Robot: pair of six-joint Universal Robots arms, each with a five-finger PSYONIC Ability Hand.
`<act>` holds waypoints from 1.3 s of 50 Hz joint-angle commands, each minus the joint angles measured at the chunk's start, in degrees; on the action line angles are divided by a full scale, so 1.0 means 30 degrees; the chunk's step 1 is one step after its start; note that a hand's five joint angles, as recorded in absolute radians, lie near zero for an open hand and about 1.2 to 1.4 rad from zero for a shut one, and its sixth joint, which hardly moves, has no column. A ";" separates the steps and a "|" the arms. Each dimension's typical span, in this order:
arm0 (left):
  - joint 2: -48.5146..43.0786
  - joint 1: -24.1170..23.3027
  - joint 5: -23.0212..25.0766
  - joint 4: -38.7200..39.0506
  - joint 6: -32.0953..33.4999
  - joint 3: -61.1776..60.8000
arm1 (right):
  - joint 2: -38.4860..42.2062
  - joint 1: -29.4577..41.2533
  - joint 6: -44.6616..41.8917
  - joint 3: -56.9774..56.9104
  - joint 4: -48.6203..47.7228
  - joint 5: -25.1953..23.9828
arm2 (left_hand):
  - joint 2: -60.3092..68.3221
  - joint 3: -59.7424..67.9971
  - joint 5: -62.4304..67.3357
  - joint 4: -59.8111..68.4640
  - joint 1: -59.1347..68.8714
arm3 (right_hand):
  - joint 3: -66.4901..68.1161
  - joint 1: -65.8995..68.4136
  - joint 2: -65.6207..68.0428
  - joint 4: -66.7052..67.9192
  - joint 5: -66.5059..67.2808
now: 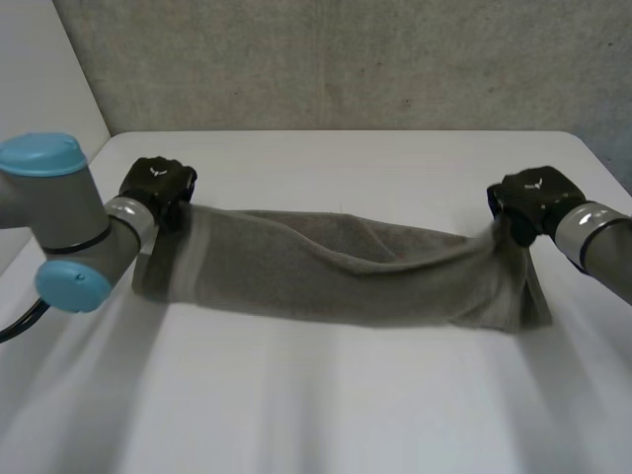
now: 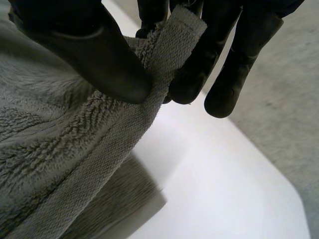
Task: Fold the towel.
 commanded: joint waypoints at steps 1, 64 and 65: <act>-0.2279 -0.0331 -0.1082 0.1690 0.0156 0.2583 | 0.1634 0.0500 0.1318 -0.1050 -0.3065 0.1176 | -0.2567 -0.2967 0.0649 -0.2504 -0.2469 | 0.0941 0.1046 0.1297 0.1042 0.1046; 0.2141 -0.0187 0.1025 0.4182 0.2263 -0.5732 | -0.4486 0.0621 0.0203 0.7643 -0.2569 0.3291 | -2.2633 -2.3033 -1.9417 -2.2570 -2.2535 | -2.0629 -2.0524 -2.0273 -2.0528 -2.0524; 0.2141 -0.0185 0.1027 0.4182 0.2265 -0.5734 | -0.4486 0.0619 0.0204 0.7649 -0.2569 0.3288 | -2.2633 -2.3033 -1.9417 -2.2570 -2.2535 | -2.0626 -2.0521 -2.0271 -2.0525 -2.0522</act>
